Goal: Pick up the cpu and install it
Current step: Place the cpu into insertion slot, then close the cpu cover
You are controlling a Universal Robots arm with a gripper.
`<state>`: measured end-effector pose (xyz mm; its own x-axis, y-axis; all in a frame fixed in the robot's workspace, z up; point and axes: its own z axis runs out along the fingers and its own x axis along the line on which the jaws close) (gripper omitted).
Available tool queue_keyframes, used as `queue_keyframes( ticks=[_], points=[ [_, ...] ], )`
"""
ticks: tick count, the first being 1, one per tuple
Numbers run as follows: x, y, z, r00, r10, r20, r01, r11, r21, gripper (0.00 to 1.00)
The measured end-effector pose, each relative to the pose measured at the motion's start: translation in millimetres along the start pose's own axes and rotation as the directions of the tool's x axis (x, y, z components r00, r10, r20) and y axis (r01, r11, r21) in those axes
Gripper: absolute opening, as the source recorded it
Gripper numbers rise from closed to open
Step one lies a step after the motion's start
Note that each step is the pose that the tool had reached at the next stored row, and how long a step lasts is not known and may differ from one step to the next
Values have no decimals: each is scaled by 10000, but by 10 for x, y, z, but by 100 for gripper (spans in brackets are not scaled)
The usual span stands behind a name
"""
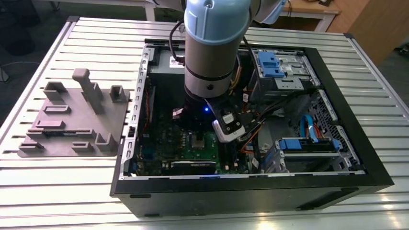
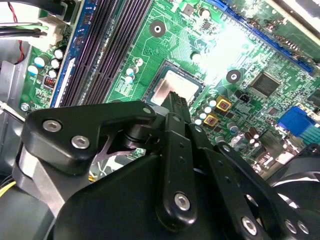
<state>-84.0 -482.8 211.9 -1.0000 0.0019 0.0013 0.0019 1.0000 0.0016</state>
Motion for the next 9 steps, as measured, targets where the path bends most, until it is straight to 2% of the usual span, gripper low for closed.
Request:
queue_keyframes(
  ticks=[9],
  points=[
    [0,0,-15,10000,0,0,0,10000,0,10]
  ],
)
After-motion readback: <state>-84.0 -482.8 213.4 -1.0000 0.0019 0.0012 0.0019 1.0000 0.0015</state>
